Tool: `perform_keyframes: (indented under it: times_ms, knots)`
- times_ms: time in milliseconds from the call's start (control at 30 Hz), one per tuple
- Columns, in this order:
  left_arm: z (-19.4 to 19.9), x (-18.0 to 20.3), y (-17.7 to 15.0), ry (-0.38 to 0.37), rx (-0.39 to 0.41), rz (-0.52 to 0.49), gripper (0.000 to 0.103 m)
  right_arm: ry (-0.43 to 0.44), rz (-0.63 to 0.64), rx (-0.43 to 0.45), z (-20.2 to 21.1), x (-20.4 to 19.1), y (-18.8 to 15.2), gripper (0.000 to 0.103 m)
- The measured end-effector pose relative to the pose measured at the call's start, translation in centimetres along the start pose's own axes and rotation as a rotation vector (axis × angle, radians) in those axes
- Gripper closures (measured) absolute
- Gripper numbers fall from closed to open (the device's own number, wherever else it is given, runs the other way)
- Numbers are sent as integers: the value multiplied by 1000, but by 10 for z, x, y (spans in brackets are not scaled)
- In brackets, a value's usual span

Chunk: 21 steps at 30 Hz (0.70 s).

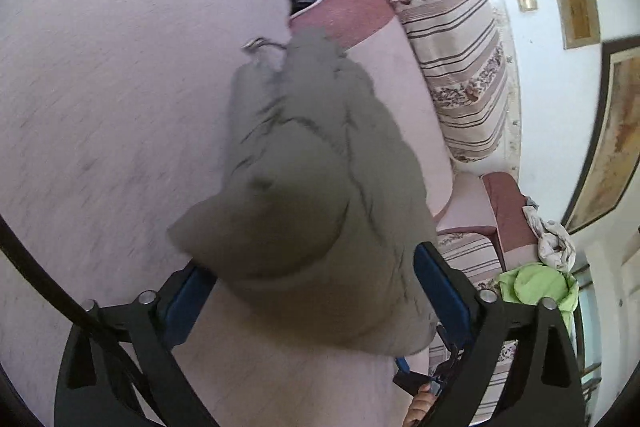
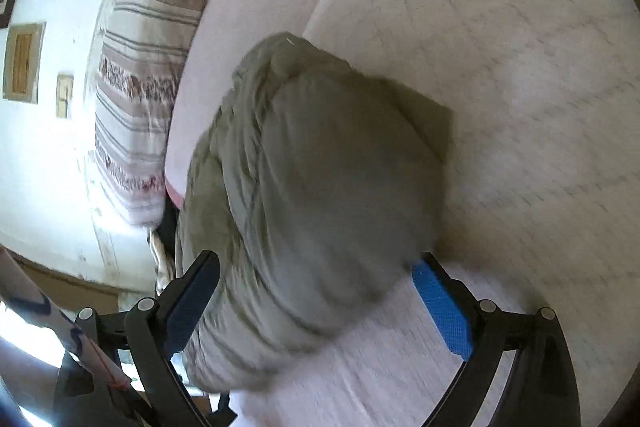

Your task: Fold large clothes

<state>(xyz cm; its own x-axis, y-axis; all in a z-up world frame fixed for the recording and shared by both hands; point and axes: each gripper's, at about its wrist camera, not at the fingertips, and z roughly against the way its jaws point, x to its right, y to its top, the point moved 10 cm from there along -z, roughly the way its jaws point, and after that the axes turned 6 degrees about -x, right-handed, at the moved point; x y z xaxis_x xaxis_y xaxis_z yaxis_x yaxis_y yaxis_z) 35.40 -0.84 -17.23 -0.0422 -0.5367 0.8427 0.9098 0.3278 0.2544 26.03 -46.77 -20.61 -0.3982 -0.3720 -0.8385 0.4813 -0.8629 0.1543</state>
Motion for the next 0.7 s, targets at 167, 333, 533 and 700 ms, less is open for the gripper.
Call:
perform_keyframes:
  times_ms: [167, 333, 533, 700]
  knots:
    - [-35, -11, 24, 93, -56, 25, 3, -138, 74, -2, -32, -4, 9, 0]
    - [-29, -2, 21, 204, -77, 51, 33, -175, 85, -30, -36, -7, 14, 27]
    - [9, 36, -5, 302, -85, -80, 49, -158, 170, -53, 4, -20, 1, 55]
    - [29, 21, -37, 333, -96, -96, 39, -123, 169, -78, 36, -4, -21, 55]
